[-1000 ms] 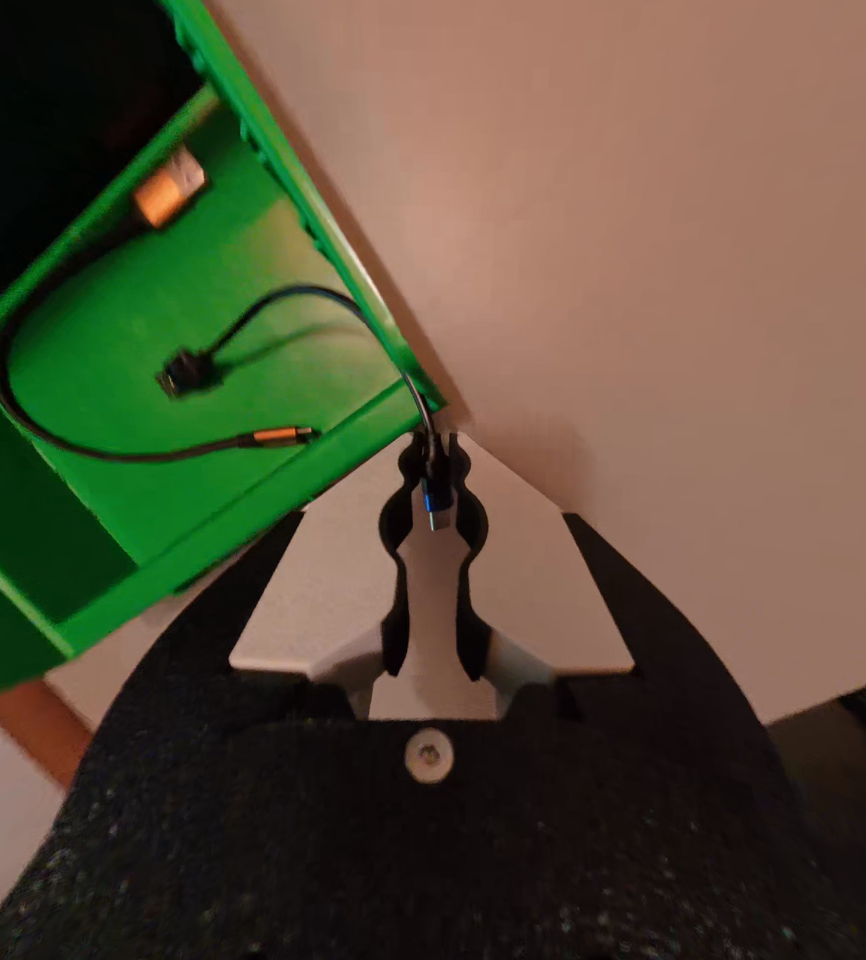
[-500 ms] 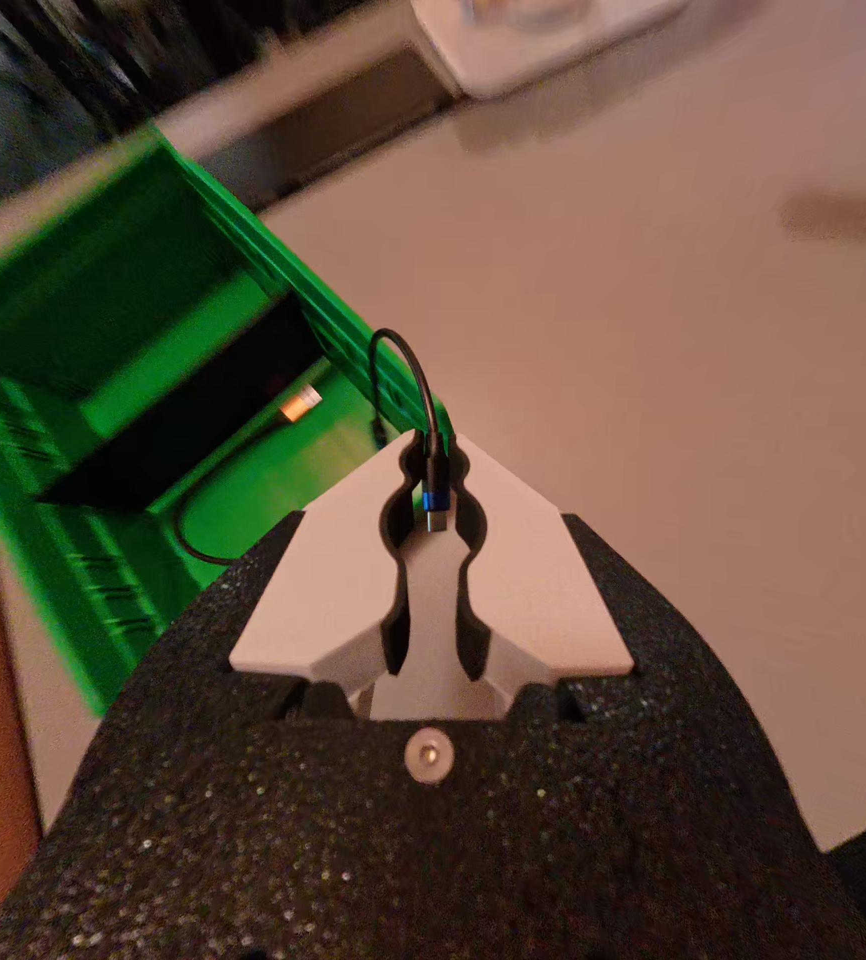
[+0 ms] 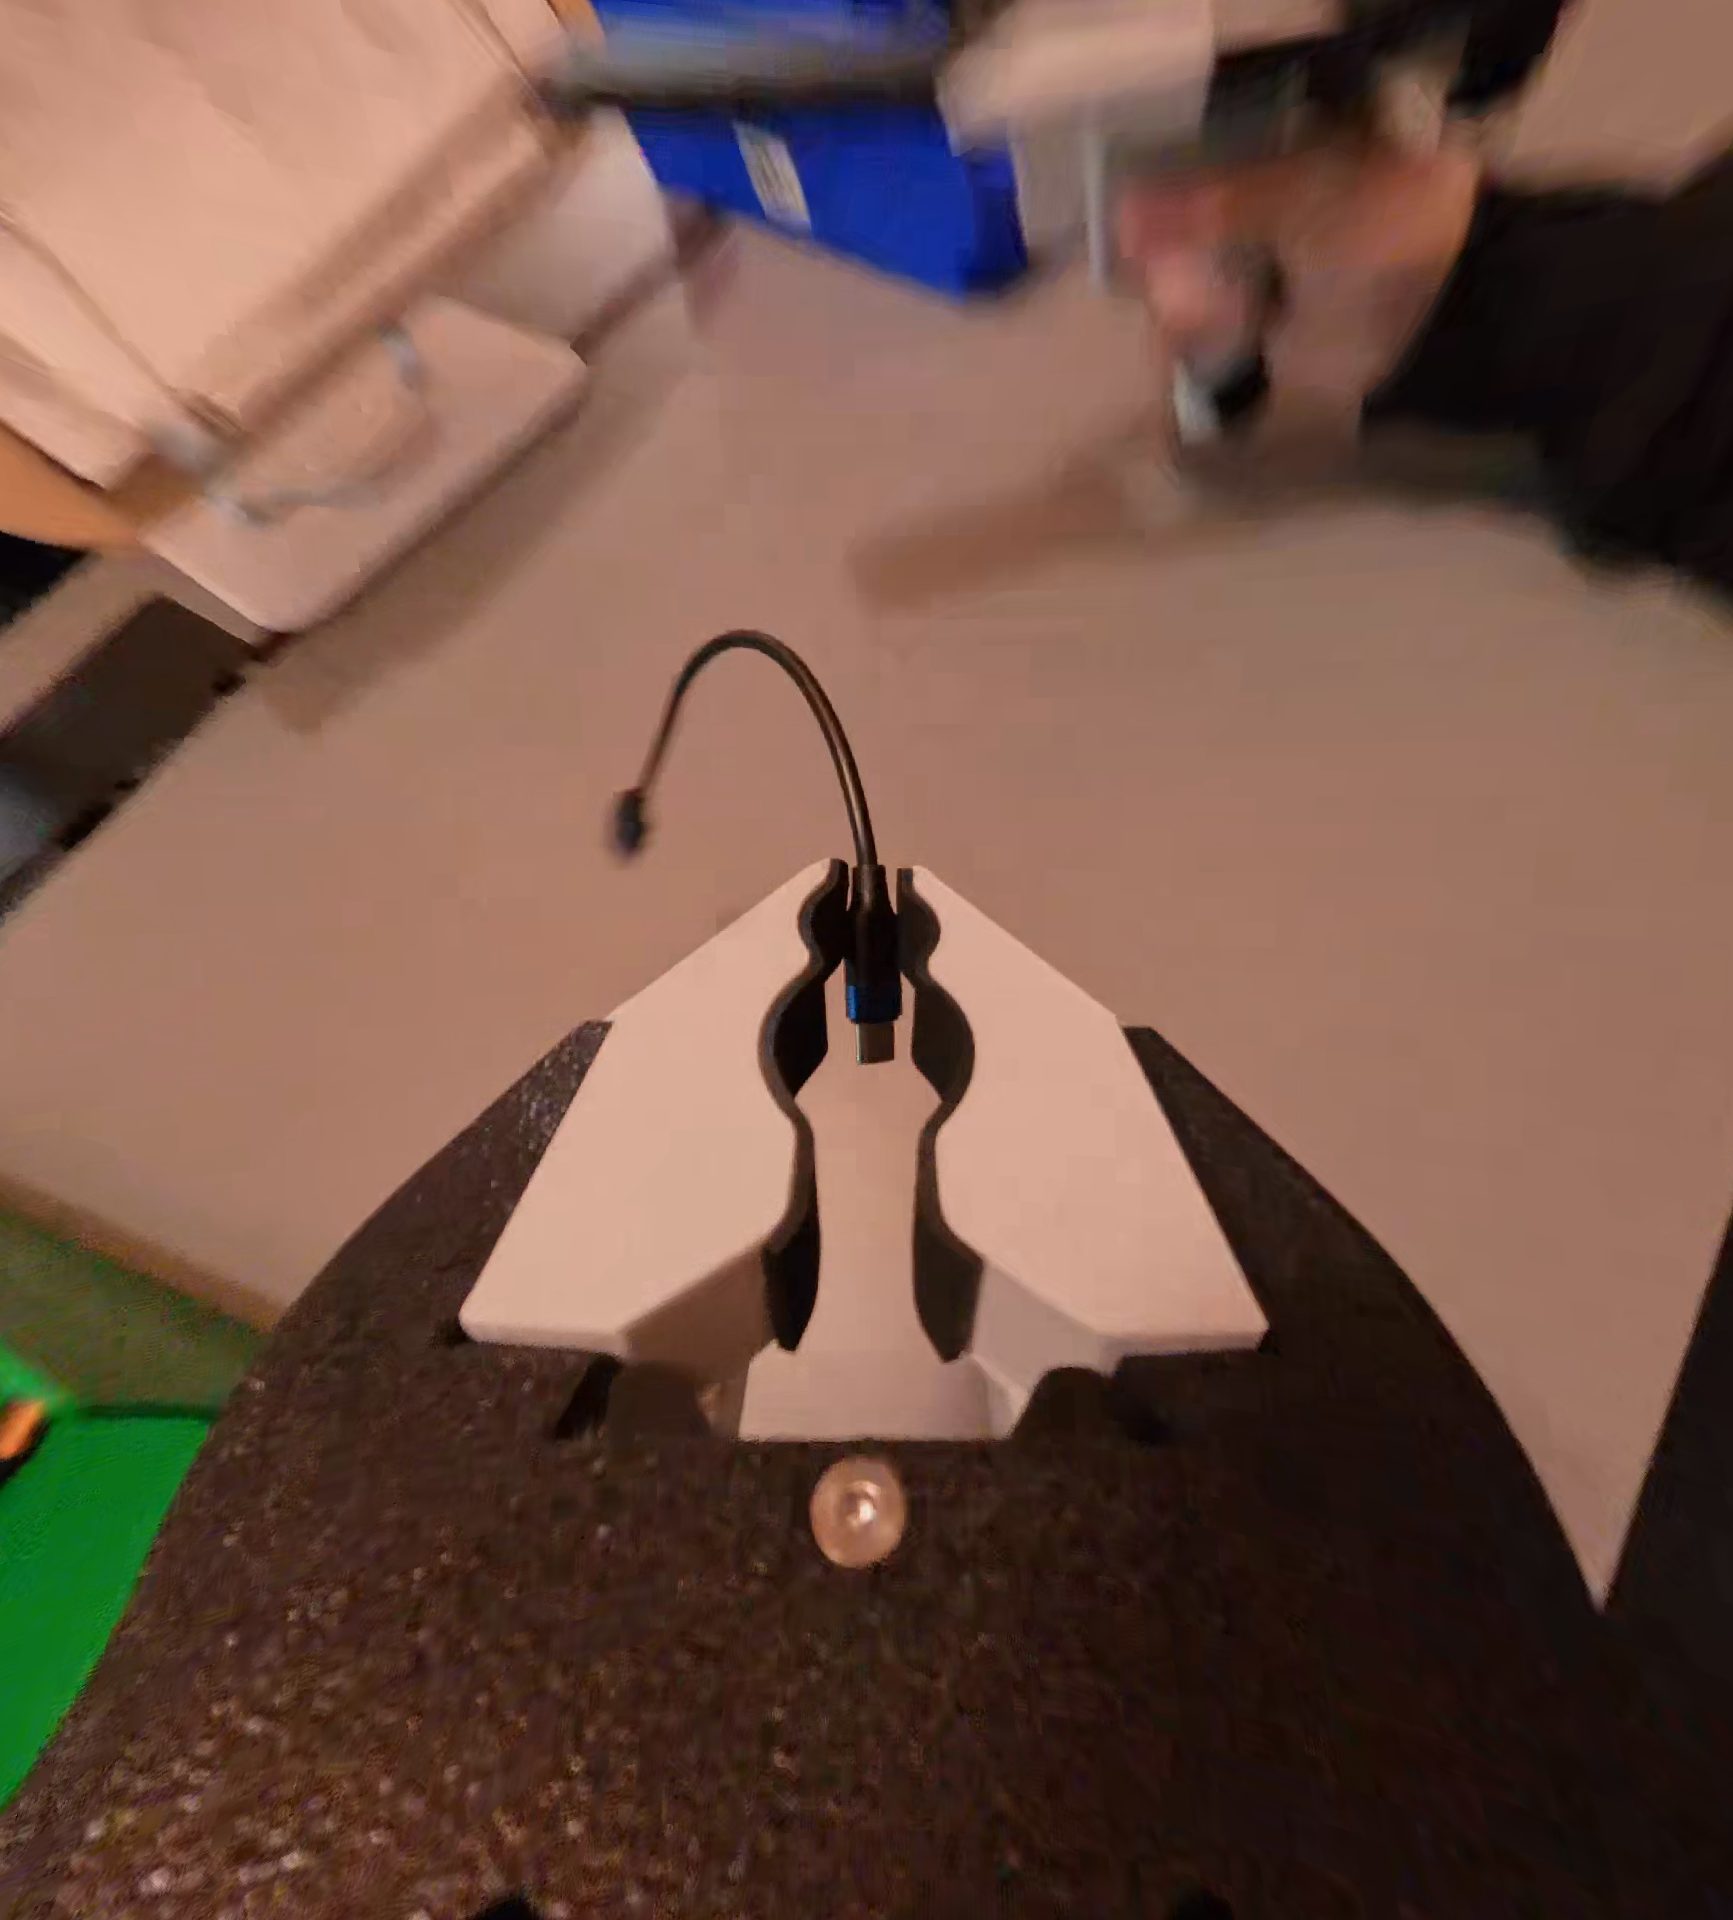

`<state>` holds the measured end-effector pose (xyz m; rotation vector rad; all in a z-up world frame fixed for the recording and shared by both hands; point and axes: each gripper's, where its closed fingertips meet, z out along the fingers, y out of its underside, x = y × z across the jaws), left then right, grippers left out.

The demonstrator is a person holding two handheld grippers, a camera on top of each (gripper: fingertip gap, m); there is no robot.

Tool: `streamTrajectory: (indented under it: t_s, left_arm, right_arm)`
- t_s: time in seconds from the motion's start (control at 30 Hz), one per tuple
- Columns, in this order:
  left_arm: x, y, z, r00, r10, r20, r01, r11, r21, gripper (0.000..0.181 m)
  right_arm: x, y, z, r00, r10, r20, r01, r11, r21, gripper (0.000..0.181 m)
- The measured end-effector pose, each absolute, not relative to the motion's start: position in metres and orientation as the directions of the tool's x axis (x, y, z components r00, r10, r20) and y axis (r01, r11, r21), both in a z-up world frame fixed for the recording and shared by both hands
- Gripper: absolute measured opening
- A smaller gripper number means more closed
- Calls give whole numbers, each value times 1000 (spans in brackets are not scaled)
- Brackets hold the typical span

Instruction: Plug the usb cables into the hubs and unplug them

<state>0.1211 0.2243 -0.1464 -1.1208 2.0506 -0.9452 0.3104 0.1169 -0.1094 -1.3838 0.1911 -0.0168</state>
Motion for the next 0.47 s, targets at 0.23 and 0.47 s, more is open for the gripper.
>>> streamTrajectory:
  t_s: [0.23,0.47]
  left_arm:
    - [57,215,-241,-712,-679,-179,-444,632,-635,8]
    - [68,245,-218,-430,-902,27,-649,289,-704,50]
  right_arm:
    - [312,117,-112,983,-116,-141,-118,190,-975,43]
    - [307,119,-109,987,-107,-123,-101,184,-978,43]
